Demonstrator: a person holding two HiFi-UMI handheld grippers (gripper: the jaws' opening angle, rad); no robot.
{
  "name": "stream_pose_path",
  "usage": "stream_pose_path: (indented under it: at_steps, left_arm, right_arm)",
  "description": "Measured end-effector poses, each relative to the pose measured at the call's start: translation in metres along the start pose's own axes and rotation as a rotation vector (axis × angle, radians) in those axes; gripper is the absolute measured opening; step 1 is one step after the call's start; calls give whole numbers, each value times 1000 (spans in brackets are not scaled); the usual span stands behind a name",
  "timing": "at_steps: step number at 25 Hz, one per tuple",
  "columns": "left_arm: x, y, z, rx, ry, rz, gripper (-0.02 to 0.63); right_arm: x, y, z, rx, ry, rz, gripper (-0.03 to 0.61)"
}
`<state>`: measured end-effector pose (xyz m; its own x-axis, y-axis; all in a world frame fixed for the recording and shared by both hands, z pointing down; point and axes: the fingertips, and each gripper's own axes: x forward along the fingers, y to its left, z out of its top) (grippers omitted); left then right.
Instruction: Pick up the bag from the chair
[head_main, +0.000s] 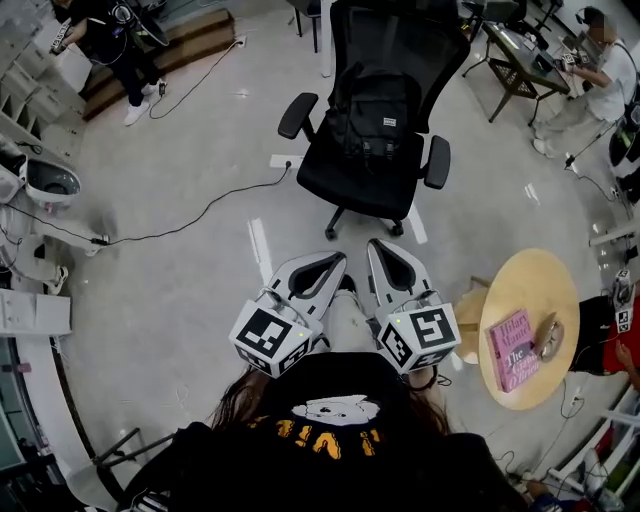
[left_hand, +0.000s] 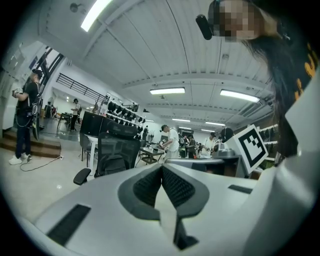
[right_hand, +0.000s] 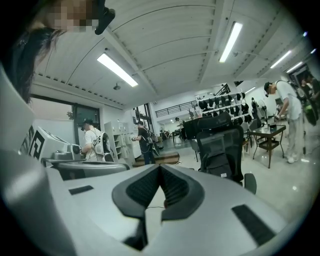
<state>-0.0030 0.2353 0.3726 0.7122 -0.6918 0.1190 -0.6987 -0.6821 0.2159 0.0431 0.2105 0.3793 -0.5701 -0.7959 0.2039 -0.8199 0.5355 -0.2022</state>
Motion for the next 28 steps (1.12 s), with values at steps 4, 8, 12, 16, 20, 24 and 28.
stream_pose_path:
  at_steps: [4,8,12,16,20,24,28]
  left_arm:
    - [43,32,13,-1,3,19,9]
    - [91,52,32,9,-10,31,9]
    - [127,72,42,16,-17,56,9]
    - [156,91,48,26,-8,91,9]
    - [178,105,55,33,-4,126,9]
    - [193,115,57,39,-2,155,9]
    - [202,124,61,25,8,177,9]
  right_arm:
    - [37,-36,16,-4,8,17,3]
    - [67,-77,35,-12,10,36,3]
    - [94,-109,47,-13,7,58,3]
    - [119,-137,54,-4,11,83,3]
    - [138,-156,61,0,16,119,3]
    - [152,-167,65,-4,19,149,3]
    - [161,-174,70,7,22,170,3]
